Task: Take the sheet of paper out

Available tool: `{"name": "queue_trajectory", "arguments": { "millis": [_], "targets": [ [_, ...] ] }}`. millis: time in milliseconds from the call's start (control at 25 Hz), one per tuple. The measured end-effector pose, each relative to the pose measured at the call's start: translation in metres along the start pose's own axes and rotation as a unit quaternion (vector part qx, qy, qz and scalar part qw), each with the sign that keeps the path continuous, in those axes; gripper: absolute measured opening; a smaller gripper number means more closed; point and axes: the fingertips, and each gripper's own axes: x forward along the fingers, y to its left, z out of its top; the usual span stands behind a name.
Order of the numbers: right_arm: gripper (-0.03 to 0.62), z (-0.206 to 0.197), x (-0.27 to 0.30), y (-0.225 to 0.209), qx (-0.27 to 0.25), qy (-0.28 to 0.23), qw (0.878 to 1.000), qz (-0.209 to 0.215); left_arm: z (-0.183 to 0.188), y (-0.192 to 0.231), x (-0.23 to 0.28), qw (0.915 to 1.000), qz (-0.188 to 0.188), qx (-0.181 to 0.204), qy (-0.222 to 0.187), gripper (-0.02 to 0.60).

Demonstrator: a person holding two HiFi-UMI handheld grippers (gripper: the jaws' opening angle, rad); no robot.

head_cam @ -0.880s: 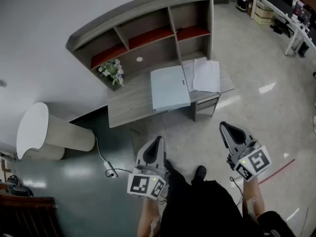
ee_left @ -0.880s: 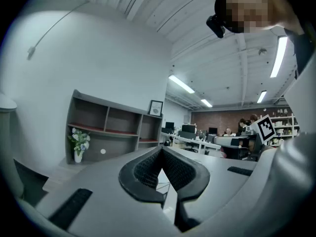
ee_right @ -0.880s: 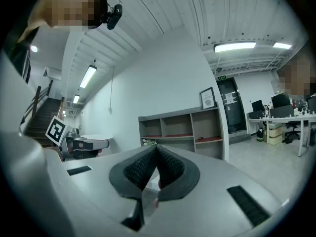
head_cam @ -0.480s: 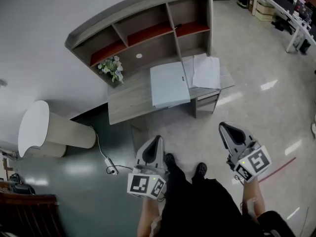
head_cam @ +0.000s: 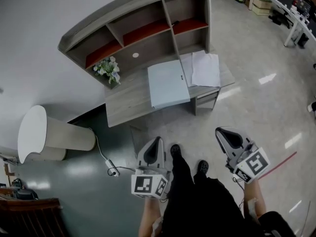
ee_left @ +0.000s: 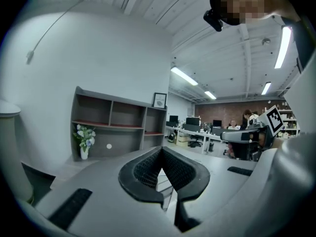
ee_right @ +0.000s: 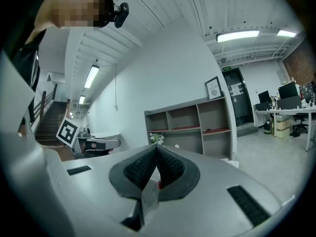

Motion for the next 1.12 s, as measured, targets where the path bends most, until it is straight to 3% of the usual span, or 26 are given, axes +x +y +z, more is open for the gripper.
{"name": "queue_trajectory", "arguments": {
  "millis": [640, 1120],
  "targets": [
    [0.012, 0.02, 0.107, -0.037, -0.009, 0.011, 0.997, -0.075, -0.001, 0.086, 0.093, 0.9972, -0.05, 0.049, 0.025, 0.012],
    [0.014, 0.008, 0.176, -0.044, -0.005, 0.031, 0.989, -0.146, -0.031, 0.14, 0.159, 0.987, -0.132, 0.074, 0.055, 0.012]
  ]
}}
